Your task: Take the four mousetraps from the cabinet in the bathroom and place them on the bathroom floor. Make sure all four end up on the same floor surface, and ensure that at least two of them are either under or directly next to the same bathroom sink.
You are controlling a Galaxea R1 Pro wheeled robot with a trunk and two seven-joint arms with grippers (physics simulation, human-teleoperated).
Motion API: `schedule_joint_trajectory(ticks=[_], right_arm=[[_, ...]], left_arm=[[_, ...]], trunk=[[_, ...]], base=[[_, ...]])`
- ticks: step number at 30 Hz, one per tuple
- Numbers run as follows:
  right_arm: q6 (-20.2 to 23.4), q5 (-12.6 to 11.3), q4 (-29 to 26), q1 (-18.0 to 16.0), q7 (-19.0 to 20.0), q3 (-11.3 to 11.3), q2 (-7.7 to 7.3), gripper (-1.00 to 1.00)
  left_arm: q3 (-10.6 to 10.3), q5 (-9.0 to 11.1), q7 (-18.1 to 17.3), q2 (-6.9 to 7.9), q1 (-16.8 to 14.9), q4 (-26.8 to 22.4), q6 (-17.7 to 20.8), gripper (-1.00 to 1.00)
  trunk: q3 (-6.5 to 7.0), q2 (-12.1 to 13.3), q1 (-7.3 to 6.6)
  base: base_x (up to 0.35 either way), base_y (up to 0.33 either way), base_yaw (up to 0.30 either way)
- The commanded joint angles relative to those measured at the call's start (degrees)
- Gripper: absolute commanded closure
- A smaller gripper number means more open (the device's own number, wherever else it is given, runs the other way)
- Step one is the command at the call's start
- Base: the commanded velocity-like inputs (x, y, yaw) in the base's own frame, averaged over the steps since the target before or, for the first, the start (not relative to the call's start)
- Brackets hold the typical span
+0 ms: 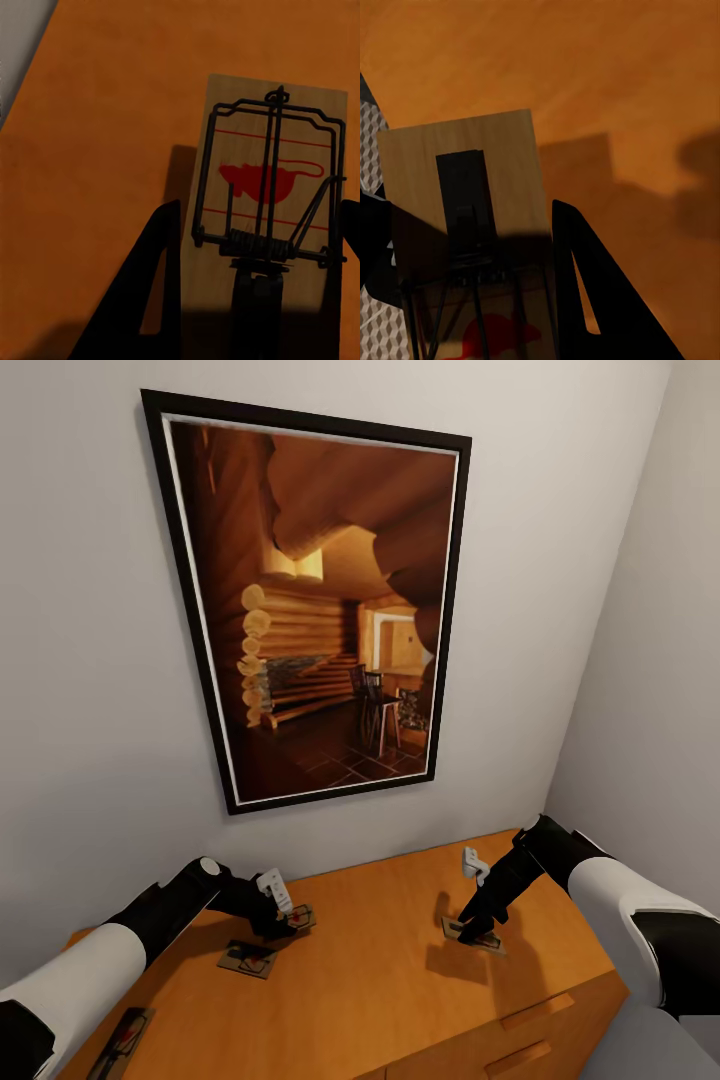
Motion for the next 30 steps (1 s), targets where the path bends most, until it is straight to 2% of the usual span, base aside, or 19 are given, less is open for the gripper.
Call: schedule_joint_trajectory(ticks=[1, 12, 20, 30], right_arm=[[0.97, -0.07, -0.08, 0.00, 0.34, 0.19, -0.01, 1.00], [0.97, -0.07, -0.08, 0.00, 0.34, 0.18, -0.02, 1.00], [0.97, -0.07, -0.08, 0.00, 0.34, 0.19, -0.01, 1.00], [0.97, -0.07, -0.08, 0.00, 0.34, 0.20, -0.02, 1.00]], left_arm=[[-0.14, -0.10, 0.03, 0.04, -0.01, -0.14, 0.37, 1.00], [-0.08, 0.05, -0.05, 0.15, -0.01, -0.29, 0.04, 1.00], [-0.10, -0.02, 0.03, 0.08, -0.01, -0.31, 0.20, 1.00], [-0.03, -0.07, 0.11, 0.10, -0.01, -0.30, 0.28, 1.00]], trunk=[[-0.03, -0.05, 0.02], [-0.03, -0.05, 0.02], [-0.03, -0.05, 0.02], [-0.03, -0.05, 0.02]], base=[[0.000, 0.000, 0.000], [0.000, -0.009, 0.000], [0.000, -0.202, 0.000], [-0.017, -0.029, 0.000]])
